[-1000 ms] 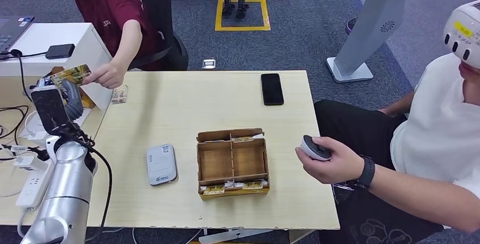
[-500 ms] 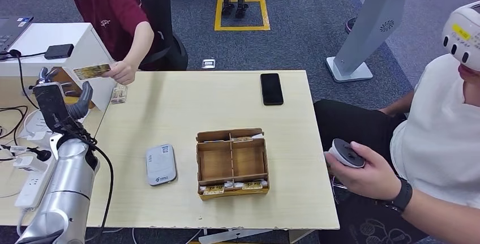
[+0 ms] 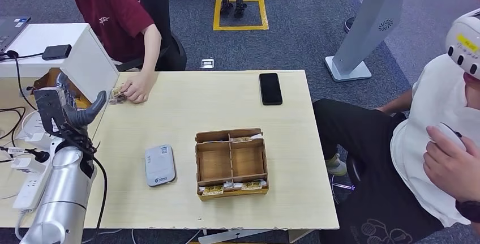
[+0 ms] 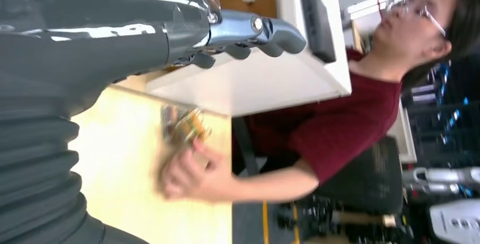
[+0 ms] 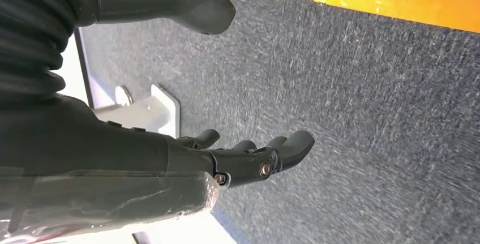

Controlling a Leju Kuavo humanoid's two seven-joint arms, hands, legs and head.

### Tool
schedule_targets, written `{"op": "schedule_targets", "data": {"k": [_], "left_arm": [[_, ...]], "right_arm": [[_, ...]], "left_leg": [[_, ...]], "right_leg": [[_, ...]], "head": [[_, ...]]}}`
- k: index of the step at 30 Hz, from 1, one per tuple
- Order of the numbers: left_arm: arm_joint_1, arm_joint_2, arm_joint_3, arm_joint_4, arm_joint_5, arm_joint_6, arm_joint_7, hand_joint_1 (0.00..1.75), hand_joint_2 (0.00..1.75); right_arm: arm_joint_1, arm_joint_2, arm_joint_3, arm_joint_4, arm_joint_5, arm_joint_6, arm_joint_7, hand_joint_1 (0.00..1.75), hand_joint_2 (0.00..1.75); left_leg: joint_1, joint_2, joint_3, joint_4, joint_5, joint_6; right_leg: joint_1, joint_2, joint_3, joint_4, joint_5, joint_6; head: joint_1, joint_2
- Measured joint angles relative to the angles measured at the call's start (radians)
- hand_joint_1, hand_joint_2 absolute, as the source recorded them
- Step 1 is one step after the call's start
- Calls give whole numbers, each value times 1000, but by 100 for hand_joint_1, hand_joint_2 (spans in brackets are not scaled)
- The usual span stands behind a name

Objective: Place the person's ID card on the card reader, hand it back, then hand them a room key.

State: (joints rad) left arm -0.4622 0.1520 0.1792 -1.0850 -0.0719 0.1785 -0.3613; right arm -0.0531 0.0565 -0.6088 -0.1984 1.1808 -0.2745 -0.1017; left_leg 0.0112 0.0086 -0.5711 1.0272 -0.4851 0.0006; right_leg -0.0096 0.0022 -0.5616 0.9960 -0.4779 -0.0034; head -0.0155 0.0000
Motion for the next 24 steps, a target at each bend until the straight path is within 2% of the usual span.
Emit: {"op": "schedule_targets", "data": {"k": [4, 9, 11, 19, 22, 24], "left_arm": [[190, 21, -39, -234, -29, -107, -14, 0, 175], [451, 40, -140, -533, -308, -127, -79, 0, 175], [478, 43, -157, -565, -344, -125, -84, 0, 175], [499, 43, -171, -585, -370, -122, -86, 0, 175], [585, 56, -241, -669, -470, -90, -83, 0, 175], [668, 78, -325, -758, -545, -47, -70, 0, 175]], "right_arm": [[12, 0, -23, 0, -15, -1, -10, 0, 175], [18, 0, -48, 0, -22, 2, -34, 0, 175], [18, 0, -50, 0, -22, 2, -35, 0, 175], [19, 0, -53, 0, -22, 3, -35, 0, 175], [19, 0, -63, 0, -21, 4, -35, 0, 175], [19, 0, -75, 0, -19, 5, -35, 0, 175]], "left_leg": [[0, 2, -1, 0, -2, 1], [-1, 4, -1, 0, -5, 2], [-1, 4, -1, 0, -5, 2], [-1, 4, -1, 0, -5, 2], [-1, 3, -1, 0, -5, 3], [-1, 3, -1, 0, -5, 3]], "right_leg": [[0, 2, -1, 0, -1, 0], [-1, 3, -2, -1, -2, 2], [-1, 3, -2, -1, -3, 2], [-1, 3, -2, -1, -3, 2], [-1, 2, -2, -1, -3, 2], [-1, 1, -1, -1, -3, 2]], "head": [[-1, 0], [0, 0], [0, 0], [0, 0], [1, 0], [1, 0]]}}
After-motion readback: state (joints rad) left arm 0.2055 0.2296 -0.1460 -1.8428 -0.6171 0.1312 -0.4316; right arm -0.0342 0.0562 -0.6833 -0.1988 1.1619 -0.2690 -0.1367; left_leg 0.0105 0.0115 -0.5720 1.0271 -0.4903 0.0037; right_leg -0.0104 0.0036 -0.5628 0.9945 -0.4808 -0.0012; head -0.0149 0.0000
